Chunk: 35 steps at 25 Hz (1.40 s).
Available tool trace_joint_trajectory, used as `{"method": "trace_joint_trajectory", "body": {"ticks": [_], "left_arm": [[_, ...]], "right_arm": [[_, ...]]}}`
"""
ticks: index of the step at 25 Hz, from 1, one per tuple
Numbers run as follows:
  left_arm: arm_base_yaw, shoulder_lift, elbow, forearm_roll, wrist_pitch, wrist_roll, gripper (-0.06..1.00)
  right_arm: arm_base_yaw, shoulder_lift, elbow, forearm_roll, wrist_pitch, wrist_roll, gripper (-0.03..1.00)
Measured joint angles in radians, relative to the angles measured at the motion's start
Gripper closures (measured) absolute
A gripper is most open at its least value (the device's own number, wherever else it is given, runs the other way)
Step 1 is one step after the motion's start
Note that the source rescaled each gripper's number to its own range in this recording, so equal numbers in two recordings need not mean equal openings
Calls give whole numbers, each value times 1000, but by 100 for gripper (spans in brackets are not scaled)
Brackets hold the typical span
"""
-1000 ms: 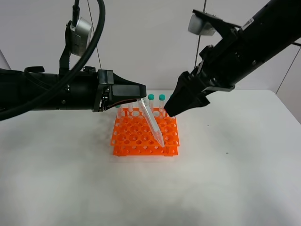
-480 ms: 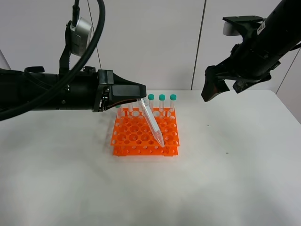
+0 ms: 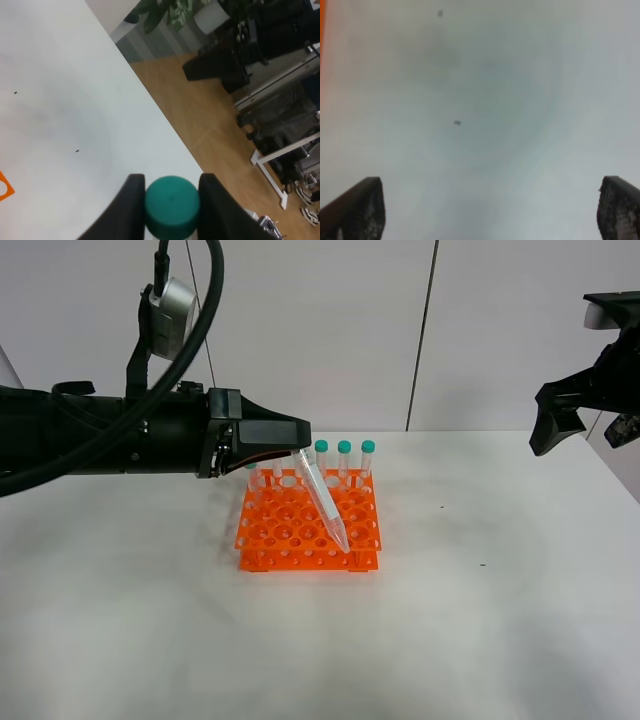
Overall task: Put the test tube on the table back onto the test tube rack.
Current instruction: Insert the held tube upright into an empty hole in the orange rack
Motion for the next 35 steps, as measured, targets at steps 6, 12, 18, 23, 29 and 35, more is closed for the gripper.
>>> {"method": "trace_joint_trajectory", "body": {"ticks": [6, 12, 18, 23, 29, 35], "left_arm": [[0, 0, 0, 0, 0, 0, 94], [0, 0, 0, 0, 0, 0, 94], [0, 0, 0, 1, 0, 0, 94], [0, 0, 0, 0, 5, 0, 94], [0, 0, 0, 0, 7, 0, 94], [0, 0, 0, 0, 7, 0, 94]], "right_arm": [[41, 0, 0, 16, 5, -1, 4], [41, 0, 1, -44, 23, 22, 4], [41, -98, 123, -44, 22, 29, 4], [41, -328, 359, -42, 28, 29, 4], [41, -717, 646, -38, -28, 29, 5], [41, -1129, 849, -38, -144, 29, 6]]}}
